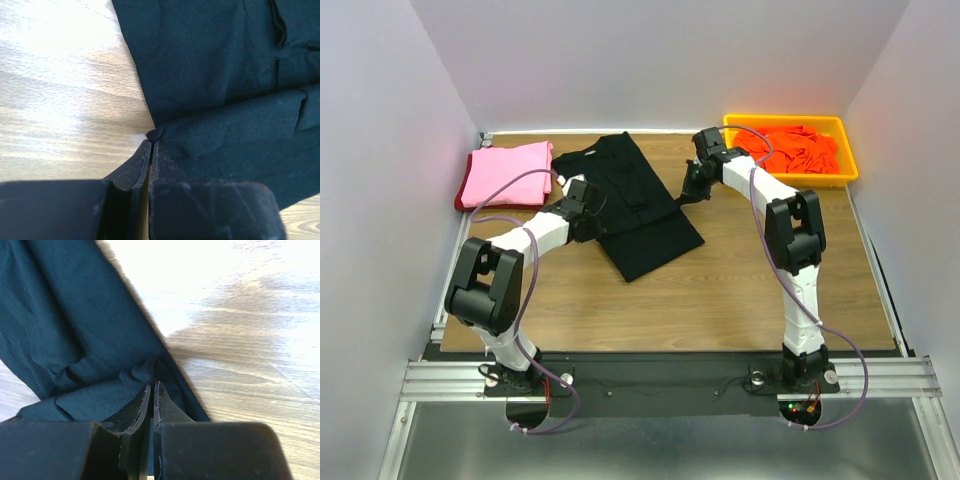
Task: Fold and stack the t-shirts
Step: Fold the tshirt
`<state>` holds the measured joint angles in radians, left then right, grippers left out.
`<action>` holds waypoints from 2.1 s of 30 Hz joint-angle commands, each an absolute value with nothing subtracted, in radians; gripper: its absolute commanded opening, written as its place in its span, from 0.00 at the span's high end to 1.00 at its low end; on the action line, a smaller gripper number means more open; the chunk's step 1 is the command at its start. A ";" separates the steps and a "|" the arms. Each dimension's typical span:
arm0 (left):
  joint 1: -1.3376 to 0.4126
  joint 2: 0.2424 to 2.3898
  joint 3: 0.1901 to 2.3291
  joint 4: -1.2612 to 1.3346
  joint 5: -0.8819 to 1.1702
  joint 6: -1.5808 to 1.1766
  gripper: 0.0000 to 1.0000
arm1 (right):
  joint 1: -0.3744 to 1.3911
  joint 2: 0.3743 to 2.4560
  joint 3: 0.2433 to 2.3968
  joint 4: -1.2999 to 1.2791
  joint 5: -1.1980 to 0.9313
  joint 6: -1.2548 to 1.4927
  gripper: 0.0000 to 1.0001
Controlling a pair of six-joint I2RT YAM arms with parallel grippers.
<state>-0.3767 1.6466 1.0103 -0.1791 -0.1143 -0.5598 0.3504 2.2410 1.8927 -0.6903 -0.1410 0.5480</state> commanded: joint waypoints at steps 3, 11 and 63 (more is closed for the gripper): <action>-0.348 1.684 1.022 -0.221 -0.210 -0.531 1.00 | 0.324 2.207 1.891 -0.621 -0.046 0.549 0.98; -0.342 1.698 1.023 -0.206 -0.221 -0.538 1.00 | 0.327 2.203 1.913 -0.603 -0.049 0.543 0.96; -0.416 1.433 0.945 -0.210 -0.250 -0.497 0.15 | 0.509 2.071 1.687 -0.488 0.069 0.623 0.48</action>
